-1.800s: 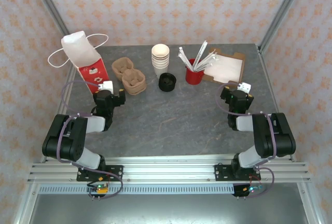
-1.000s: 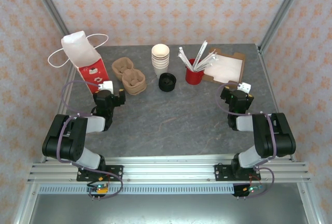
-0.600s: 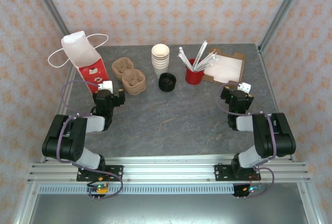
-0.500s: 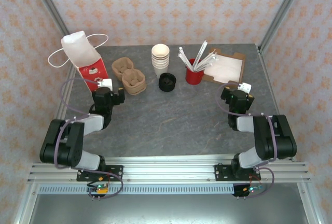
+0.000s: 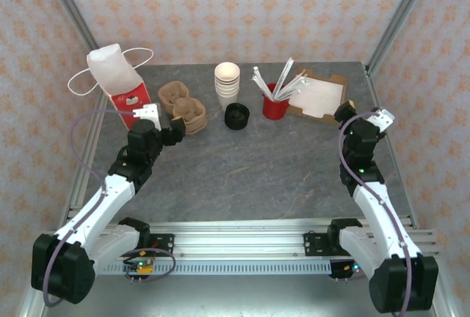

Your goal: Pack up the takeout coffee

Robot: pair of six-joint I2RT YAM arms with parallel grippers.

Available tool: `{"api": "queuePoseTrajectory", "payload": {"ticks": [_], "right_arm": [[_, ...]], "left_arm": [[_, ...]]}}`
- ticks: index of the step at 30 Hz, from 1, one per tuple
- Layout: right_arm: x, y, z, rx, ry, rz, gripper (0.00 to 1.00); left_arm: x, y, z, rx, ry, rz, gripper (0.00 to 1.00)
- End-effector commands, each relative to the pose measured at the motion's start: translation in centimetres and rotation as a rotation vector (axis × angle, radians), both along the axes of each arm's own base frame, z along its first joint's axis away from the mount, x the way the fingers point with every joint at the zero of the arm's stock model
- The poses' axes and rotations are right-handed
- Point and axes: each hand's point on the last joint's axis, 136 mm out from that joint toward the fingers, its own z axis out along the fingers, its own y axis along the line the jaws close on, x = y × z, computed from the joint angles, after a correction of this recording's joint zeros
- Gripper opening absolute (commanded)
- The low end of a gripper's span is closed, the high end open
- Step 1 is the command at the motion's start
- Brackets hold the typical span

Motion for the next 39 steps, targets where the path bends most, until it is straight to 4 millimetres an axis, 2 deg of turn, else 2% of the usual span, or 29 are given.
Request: {"api": "queuePoseTrajectory", "payload": {"ticks": [1, 5, 9, 13, 16, 18, 20, 24, 27, 30, 34, 39], "right_arm": [[0.2, 4.6, 0.2, 0.107, 0.052, 0.246, 0.93], [0.0, 9.1, 2.1, 0.109, 0.056, 0.434, 0.92], [-0.7, 14.4, 3.3, 0.005, 0.103, 0.618, 0.92], [-0.9, 19.1, 3.7, -0.063, 0.147, 0.766, 0.92], [-0.7, 21.5, 3.5, -0.102, 0.170, 0.833, 0.92], [-0.6, 22.8, 3.4, -0.132, 0.187, 0.869, 0.92], [-0.6, 24.2, 3.2, -0.155, 0.212, 0.906, 0.92], [-0.4, 27.2, 1.5, -0.187, 0.290, 0.971, 0.92], [0.6, 29.0, -0.3, -0.187, 0.364, 0.992, 0.90], [1.7, 30.5, -1.3, -0.181, 0.417, 1.007, 0.85], [2.5, 31.6, -2.1, -0.164, 0.442, 1.019, 0.83], [2.8, 31.8, -3.3, -0.167, 0.474, 1.015, 0.83]], "left_arm": [[-1.0, -2.6, 1.3, -0.103, 0.089, -0.052, 0.88], [-1.3, -3.0, 1.7, -0.115, 0.190, -0.013, 0.85], [-1.4, -3.5, 2.4, -0.068, 0.265, -0.025, 0.81], [-1.5, -2.2, 5.5, 0.014, 0.220, 0.004, 0.79], [-1.4, -0.4, 8.3, 0.092, 0.164, 0.070, 0.78], [-1.0, -0.1, 9.7, 0.110, 0.144, 0.076, 0.78], [-0.4, -0.5, 10.1, 0.099, 0.147, 0.068, 0.77], [1.5, -3.4, 9.3, 0.022, 0.188, -0.031, 0.76], [3.3, -5.7, 8.6, -0.033, 0.207, -0.102, 0.74], [5.6, -7.7, 7.9, -0.059, 0.228, -0.155, 0.73], [9.0, -9.4, 7.1, -0.063, 0.267, -0.177, 0.66], [13.5, -11.0, 6.2, -0.048, 0.296, -0.174, 0.60]]}}
